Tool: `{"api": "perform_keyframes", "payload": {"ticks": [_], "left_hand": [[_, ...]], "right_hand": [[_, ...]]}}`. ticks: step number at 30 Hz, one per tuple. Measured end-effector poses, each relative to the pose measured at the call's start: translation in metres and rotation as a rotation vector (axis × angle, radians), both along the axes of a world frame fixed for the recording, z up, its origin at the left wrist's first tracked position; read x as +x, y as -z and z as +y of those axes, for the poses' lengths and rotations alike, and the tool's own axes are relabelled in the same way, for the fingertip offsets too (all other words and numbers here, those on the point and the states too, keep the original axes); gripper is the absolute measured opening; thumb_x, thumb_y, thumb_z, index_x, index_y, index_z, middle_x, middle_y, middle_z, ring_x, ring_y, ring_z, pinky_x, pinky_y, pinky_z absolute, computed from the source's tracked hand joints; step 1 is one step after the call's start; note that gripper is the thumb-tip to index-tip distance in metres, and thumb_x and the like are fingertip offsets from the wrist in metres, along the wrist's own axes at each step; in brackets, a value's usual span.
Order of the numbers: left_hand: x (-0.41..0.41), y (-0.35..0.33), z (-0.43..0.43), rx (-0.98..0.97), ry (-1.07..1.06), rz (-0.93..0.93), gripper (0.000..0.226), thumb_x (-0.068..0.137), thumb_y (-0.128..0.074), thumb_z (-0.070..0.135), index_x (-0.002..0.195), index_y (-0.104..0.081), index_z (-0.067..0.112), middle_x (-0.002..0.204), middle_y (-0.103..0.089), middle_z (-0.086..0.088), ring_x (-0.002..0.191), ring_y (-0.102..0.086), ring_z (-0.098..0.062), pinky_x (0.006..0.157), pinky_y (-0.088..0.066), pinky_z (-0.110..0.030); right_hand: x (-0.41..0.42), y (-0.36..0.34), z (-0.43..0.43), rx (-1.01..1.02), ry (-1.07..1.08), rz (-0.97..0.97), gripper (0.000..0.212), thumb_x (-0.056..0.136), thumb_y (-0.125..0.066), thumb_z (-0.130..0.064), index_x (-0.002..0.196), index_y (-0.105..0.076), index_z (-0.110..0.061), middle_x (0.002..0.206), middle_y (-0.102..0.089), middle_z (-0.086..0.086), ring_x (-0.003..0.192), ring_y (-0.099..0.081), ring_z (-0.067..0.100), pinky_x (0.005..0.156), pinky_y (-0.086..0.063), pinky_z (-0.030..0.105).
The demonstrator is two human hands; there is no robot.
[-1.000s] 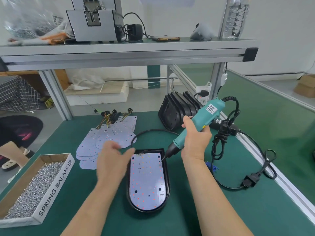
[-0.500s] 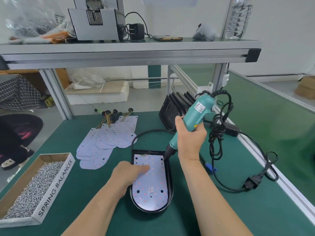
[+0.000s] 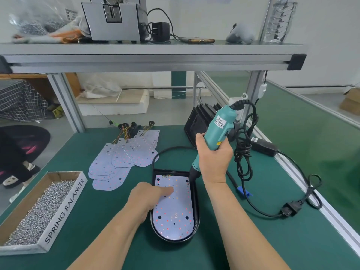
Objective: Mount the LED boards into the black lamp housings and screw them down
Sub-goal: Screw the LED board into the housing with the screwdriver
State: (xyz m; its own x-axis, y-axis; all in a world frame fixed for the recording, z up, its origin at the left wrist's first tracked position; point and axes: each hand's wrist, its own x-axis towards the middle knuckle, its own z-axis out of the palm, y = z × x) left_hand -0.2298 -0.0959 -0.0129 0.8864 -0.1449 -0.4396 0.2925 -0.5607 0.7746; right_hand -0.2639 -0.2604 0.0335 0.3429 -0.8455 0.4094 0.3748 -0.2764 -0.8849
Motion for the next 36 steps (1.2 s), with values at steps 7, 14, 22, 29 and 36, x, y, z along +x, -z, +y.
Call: {"api": "perform_keyframes", "payload": {"ticks": [7,14,22,29,36], "left_hand": [[0.000,0.001,0.000,-0.002,0.012,0.011,0.044,0.070,-0.086,0.037,0.073,-0.054,0.008,0.075,-0.055,-0.003,0.064,-0.052,-0.018,0.059,-0.040,-0.027],[0.001,0.002,-0.001,0.015,0.002,-0.017,0.047,0.070,-0.087,0.039,0.068,-0.048,0.013,0.075,-0.054,0.001,0.065,-0.052,-0.013,0.055,-0.038,-0.023],[0.000,0.001,-0.001,0.034,0.010,-0.017,0.048,0.071,-0.086,0.041,0.068,-0.047,0.013,0.074,-0.052,0.002,0.063,-0.049,-0.012,0.054,-0.037,-0.023],[-0.004,-0.006,0.002,-0.010,0.007,-0.005,0.042,0.069,-0.087,0.038,0.080,-0.062,0.006,0.079,-0.062,-0.002,0.067,-0.056,-0.015,0.057,-0.041,-0.024],[-0.011,-0.020,0.016,-0.103,0.046,0.077,0.051,0.077,-0.073,0.063,0.089,-0.063,0.014,0.088,-0.065,0.006,0.078,-0.060,-0.013,0.062,-0.041,-0.025]], "right_hand": [[0.001,0.001,0.004,-0.043,-0.026,-0.009,0.031,0.074,-0.075,-0.026,0.073,-0.056,-0.002,0.056,-0.053,-0.009,0.051,-0.045,0.008,0.051,-0.043,0.021],[0.003,0.000,0.001,0.052,-0.067,0.006,0.026,0.074,-0.072,-0.024,0.066,-0.049,-0.016,0.051,-0.049,-0.015,0.047,-0.042,0.006,0.048,-0.040,0.018],[-0.002,0.004,-0.001,0.145,-0.109,-0.005,0.023,0.073,-0.074,-0.026,0.068,-0.052,-0.020,0.054,-0.053,-0.016,0.050,-0.046,0.007,0.051,-0.043,0.019],[-0.030,-0.020,-0.003,0.116,-0.307,-0.100,0.013,0.077,-0.073,-0.012,0.068,-0.064,-0.014,0.062,-0.055,0.000,0.058,-0.050,0.015,0.060,-0.047,0.022],[-0.056,-0.018,0.010,0.387,-0.016,-0.139,0.024,0.080,-0.077,-0.015,0.065,-0.062,-0.026,0.053,-0.058,-0.010,0.051,-0.054,0.008,0.057,-0.047,0.024]]}}
